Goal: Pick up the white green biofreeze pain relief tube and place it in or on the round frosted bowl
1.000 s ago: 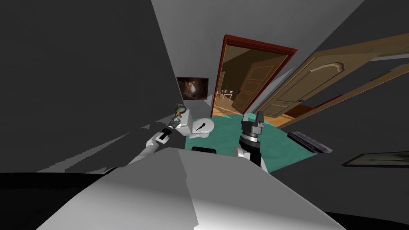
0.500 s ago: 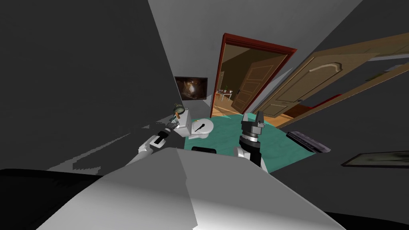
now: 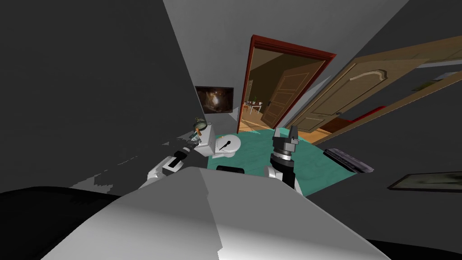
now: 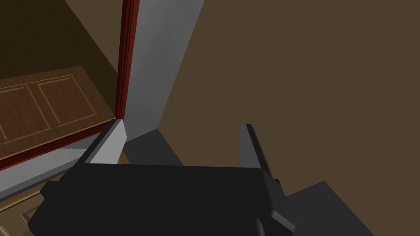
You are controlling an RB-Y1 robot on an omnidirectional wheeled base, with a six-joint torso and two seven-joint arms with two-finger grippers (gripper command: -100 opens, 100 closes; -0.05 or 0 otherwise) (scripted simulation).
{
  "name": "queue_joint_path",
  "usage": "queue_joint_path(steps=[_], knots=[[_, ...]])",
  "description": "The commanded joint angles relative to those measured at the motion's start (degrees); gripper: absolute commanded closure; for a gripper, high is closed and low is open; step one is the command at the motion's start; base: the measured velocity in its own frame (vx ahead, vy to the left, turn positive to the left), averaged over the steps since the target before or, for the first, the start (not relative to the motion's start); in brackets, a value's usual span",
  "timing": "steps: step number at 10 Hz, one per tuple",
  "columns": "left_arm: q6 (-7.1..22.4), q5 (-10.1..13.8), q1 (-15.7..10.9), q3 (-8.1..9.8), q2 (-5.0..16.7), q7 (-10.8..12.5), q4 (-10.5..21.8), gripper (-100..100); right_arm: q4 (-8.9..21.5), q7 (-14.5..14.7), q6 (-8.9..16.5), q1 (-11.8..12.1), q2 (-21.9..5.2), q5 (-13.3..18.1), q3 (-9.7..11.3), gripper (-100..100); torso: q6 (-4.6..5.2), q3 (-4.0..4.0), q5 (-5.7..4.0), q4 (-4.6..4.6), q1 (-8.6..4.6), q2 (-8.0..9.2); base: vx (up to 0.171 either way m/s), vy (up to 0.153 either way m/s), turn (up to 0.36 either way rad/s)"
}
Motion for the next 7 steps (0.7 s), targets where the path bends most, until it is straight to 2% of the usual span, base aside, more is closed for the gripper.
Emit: queue_joint_path(steps=[1, 2, 5, 7], knots=[[0.0, 0.0, 0.0, 0.0, 0.0, 0.0, 0.0, 0, 0.0, 0.0, 0.0, 0.0, 0.0, 0.0, 0.0, 0, 0.0, 0.0, 0.0, 0.0, 0.0, 0.0, 0.0, 0.0, 0.0], [-1.3, 0.5, -0.9, 1.2, 0.5, 0.2, 2.1, 100, 0.0, 0.0, 0.0, 0.0, 0.0, 0.0, 0.0, 0, -0.01, 0.02, 0.0, 0.01, 0.03, 0.04, -0.063, -0.098, 0.002], [-4.3, 0.0, -4.8, 4.83, 2.4, 1.7, 6.5, 100, 0.0, 0.0, 0.0, 0.0, 0.0, 0.0, 0.0, 0, -0.08, 0.3, -0.13, 0.12, -0.49, 0.5, -0.104, -0.137, 0.014], [-5.5, -0.6, -6.7, 6.3, 3.4, 2.5, 8.1, 100, 0.0, 0.0, 0.0, 0.0, 0.0, 0.0, 0.0, 0, -0.08, 0.28, -0.17, 0.14, -0.45, 0.44, -0.056, -0.09, 0.009]])
